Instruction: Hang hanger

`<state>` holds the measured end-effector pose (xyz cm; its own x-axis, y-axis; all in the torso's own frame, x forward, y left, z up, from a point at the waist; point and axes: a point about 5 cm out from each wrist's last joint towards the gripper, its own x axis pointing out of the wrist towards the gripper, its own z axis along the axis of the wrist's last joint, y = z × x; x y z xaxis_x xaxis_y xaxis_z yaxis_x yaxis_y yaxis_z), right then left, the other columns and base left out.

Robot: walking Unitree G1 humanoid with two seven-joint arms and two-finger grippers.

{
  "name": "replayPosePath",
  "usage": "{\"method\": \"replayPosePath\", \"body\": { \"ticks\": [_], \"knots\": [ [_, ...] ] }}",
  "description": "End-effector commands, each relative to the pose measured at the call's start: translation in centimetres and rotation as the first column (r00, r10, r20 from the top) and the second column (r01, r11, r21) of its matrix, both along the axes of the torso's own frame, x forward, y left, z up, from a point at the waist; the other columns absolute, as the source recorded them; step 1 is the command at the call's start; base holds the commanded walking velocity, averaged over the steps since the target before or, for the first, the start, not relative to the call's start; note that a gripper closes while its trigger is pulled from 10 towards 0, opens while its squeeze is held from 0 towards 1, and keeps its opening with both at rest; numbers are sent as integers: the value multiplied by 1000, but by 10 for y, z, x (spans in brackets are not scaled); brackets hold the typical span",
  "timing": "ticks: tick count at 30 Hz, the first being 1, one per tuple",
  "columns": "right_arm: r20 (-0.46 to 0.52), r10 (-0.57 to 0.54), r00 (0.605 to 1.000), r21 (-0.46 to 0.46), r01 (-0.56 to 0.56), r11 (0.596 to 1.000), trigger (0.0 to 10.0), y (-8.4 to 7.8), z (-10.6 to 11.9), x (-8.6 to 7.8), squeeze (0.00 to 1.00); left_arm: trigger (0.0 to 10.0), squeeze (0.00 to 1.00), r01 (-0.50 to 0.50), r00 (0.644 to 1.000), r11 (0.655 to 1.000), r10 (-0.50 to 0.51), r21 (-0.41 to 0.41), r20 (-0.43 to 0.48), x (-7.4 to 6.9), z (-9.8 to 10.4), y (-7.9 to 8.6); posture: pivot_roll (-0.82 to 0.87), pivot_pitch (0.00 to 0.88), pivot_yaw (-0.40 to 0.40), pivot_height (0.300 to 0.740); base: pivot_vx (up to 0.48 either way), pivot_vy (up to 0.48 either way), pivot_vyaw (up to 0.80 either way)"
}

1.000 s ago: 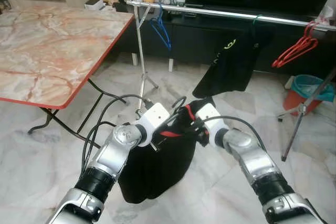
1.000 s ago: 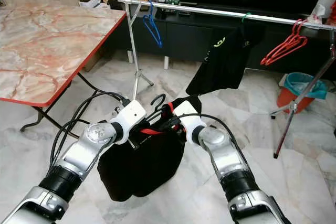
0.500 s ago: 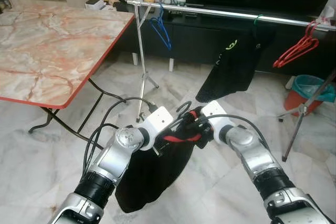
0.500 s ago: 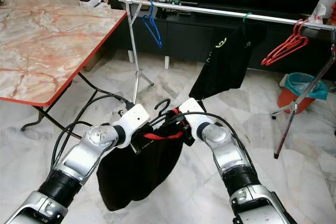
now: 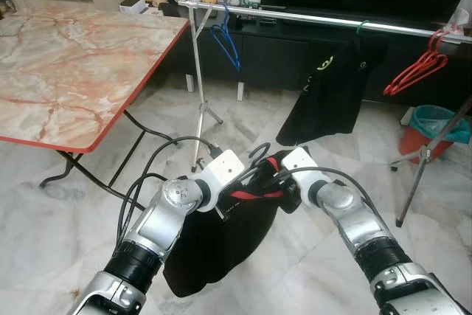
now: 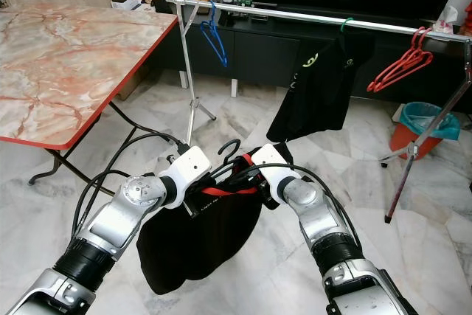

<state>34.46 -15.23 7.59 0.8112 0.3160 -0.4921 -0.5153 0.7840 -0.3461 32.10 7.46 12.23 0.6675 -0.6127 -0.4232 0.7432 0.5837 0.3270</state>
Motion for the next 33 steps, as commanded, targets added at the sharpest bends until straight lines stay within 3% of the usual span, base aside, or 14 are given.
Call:
{"method": "replayPosePath", "body": {
  "ticks": [1, 15, 24, 33],
  "knots": [
    [18, 12, 1000, -16, -12, 1000, 0, 1, 5, 4, 0, 10000, 0, 19, 999, 1000, -19, -11, 32, -1, 9, -4, 87, 0, -45, 740, 0, 0, 0],
    [22, -13, 1000, -25, 13, 1000, 0, -6, 3, 6, 0, 10000, 0, 58, 998, 998, -57, -4, 22, -5, 9, -2, 93, 0, -50, 740, 0, 0, 0],
    [22, -40, 999, -43, 41, 998, 0, -11, 1, 6, 0, 10000, 0, 187, 981, 982, -187, 6, 39, -18, 12, 6, 98, 0, -50, 740, 0, 0, 0],
    [32, -88, 996, -52, 90, 995, 0, -23, 3, 8, 0, 10000, 0, 308, 950, 948, -312, 84, 31, -35, 5, 28, 98, 0, -46, 740, 0, 0, 0]
  ]
}}
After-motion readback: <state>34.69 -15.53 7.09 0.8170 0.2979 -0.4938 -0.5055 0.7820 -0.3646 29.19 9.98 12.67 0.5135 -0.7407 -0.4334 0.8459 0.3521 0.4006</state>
